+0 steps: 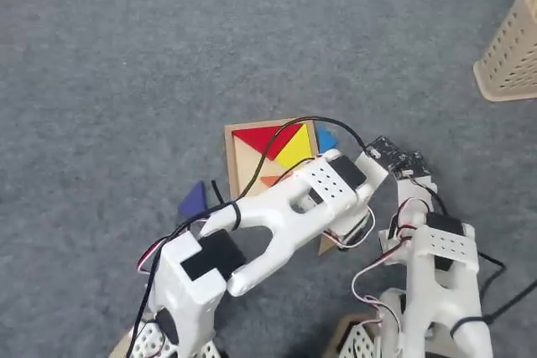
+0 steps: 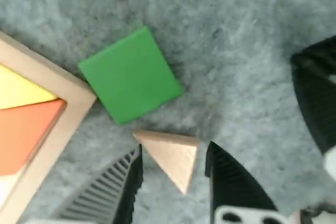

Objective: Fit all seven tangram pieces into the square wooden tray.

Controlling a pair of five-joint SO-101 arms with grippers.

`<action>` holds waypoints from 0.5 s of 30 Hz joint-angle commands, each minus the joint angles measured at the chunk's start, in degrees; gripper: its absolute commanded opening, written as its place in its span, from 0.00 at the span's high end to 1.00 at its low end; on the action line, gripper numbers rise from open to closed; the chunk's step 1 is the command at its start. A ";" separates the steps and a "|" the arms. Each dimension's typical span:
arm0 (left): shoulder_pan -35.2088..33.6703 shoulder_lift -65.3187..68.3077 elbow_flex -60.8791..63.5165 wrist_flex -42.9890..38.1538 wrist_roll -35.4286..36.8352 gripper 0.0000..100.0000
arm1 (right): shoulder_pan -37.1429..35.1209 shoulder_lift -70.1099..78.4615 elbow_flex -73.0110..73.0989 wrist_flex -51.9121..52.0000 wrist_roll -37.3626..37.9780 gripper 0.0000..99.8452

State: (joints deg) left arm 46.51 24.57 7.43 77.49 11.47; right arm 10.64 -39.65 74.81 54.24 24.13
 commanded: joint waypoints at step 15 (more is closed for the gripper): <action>-4.57 -7.56 -3.12 6.24 -3.60 0.89 | 0.22 -1.89 -0.18 -0.92 0.18 0.99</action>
State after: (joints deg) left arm 45.54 22.81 4.97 81.71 8.75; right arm 10.64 -39.65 74.81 54.15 24.13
